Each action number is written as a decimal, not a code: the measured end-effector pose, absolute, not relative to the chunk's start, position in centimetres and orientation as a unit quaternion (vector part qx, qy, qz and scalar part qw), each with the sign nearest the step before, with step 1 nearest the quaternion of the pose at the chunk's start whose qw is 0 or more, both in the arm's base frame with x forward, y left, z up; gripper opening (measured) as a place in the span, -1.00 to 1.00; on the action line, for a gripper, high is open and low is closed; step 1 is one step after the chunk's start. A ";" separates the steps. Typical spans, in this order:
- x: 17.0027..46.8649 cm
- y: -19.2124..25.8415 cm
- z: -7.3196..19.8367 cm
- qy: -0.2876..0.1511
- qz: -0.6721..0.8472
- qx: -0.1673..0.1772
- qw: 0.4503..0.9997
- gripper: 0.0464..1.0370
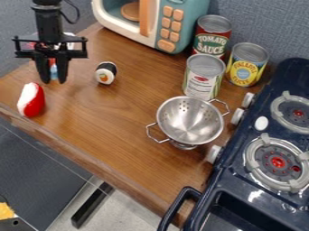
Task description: Move the wooden spatula to the left center point of the table
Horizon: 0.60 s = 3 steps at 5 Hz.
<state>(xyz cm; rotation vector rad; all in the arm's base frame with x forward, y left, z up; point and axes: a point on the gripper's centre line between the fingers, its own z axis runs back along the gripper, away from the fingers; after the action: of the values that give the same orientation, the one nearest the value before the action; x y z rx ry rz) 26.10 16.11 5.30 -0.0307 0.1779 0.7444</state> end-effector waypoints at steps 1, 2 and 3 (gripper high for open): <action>26.0 16.2 5.3 0.087 0.385 -0.018 0.919 -0.56; 25.9 16.0 4.6 0.100 0.401 -0.020 0.910 -0.56; 25.8 16.2 4.6 0.103 0.417 -0.012 0.903 -0.56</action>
<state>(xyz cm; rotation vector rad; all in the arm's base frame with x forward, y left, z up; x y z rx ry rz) 25.76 16.17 4.62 -0.0256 0.2122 0.8628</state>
